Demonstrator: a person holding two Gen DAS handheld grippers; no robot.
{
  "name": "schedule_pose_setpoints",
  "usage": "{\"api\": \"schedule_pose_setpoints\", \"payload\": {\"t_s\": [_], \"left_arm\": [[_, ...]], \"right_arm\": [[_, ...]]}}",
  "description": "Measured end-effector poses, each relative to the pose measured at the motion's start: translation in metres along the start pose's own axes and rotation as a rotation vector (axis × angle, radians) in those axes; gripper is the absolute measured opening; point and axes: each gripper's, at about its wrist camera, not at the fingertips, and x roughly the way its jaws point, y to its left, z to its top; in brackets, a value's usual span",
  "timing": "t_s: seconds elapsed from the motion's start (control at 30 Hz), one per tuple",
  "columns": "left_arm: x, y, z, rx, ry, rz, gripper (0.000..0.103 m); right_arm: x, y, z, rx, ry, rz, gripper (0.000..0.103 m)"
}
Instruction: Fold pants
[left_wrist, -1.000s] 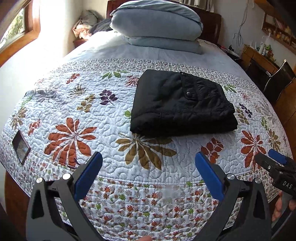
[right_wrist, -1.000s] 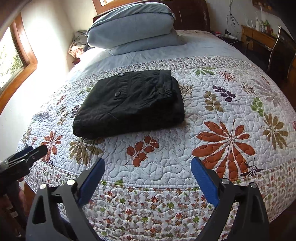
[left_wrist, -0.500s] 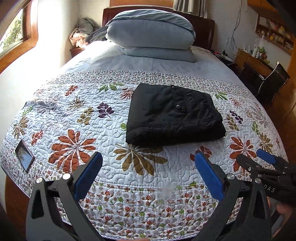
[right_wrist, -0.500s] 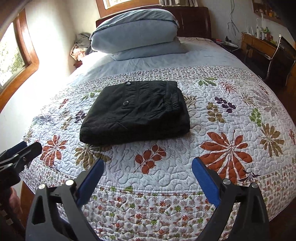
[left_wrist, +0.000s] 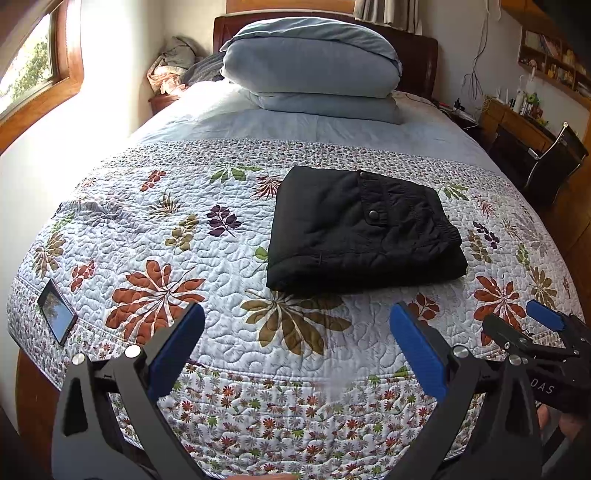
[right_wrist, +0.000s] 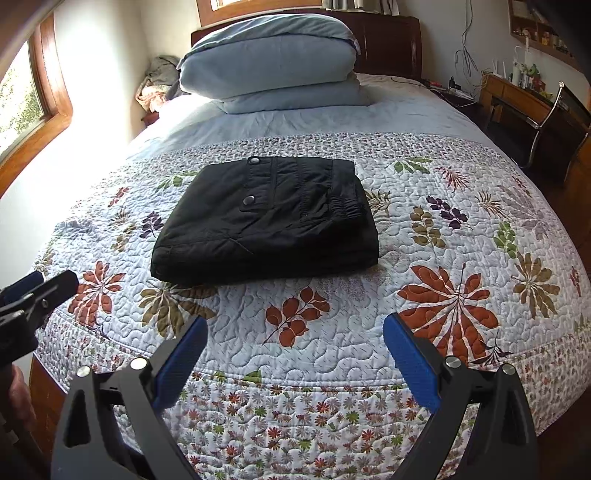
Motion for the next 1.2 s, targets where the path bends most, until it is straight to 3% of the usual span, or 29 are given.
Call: {"api": "schedule_pose_setpoints", "payload": {"t_s": [0.23, 1.2], "left_arm": [[0.006, 0.002, -0.002, 0.007, 0.012, 0.004, 0.100], [0.004, 0.001, 0.001, 0.012, 0.003, -0.001, 0.100]], "right_arm": [[0.000, -0.002, 0.000, -0.019, 0.005, -0.040, 0.097], [-0.012, 0.002, 0.004, -0.047, -0.025, -0.034, 0.098]]}}
